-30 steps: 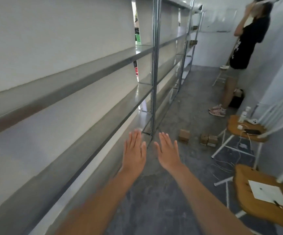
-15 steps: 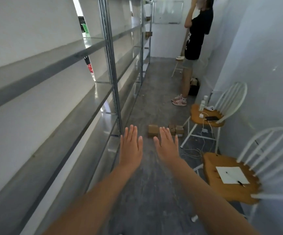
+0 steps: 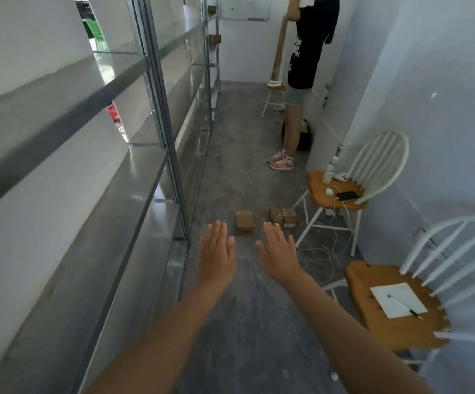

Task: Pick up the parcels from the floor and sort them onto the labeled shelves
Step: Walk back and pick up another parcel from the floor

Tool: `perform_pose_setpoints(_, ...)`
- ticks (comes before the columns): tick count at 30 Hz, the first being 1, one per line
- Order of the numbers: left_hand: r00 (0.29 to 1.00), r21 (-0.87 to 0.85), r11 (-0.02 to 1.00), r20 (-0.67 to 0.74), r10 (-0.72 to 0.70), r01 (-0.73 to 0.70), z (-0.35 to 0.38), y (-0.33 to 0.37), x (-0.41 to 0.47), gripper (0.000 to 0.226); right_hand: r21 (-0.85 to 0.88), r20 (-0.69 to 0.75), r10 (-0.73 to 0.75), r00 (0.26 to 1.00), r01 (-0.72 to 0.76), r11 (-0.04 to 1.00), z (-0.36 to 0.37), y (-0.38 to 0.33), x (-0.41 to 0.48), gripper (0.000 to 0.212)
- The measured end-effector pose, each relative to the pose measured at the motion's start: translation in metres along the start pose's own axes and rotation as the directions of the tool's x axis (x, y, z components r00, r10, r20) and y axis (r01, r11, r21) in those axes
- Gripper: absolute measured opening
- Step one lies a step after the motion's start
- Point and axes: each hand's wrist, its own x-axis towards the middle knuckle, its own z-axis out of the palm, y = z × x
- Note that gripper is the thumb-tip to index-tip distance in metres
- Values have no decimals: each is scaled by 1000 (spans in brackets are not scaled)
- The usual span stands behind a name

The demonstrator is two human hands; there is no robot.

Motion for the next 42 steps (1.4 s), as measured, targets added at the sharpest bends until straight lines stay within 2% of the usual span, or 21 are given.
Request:
perform_pose_setpoints(2,1000,-11,1000,7,6,-6,4,-2,14,53,8,-12,25,1000,-25,1000,-1,3,14,59)
perform_pose_setpoints(6,993,2,994,23,112,-112,12,3,50,53,11,-13,67,998,-67,998,-9,9,47,59)
perform_pose_setpoints(14,981,10,981,11,196,-196,29,16,120,53,15,-25,45,999,-45,999,-13,24,127,58)
perform_pose_setpoints(21,997,29,997,-30,73,-72,46,30,207,53,54,-36,-28,999,30,998,-24,44,220,58)
perform_pose_setpoints(27,988,179,973,-34,152,-143,74,56,271,60,117,2,-13,1000,13,993,-29,77,291,60)
perform_pose_setpoints(34,993,108,989,-42,110,-105,103,80,330,61,142,-9,-4,1000,5,990,-56,109,350,60)
perform_pose_setpoints(38,996,20,996,-25,82,-82,116,83,363,55,161,-10,23,1000,-21,987,-59,120,383,59)
perform_pose_setpoints(42,995,30,995,9,96,-96,133,76,401,55,121,4,2,1000,-3,993,-55,130,418,59)
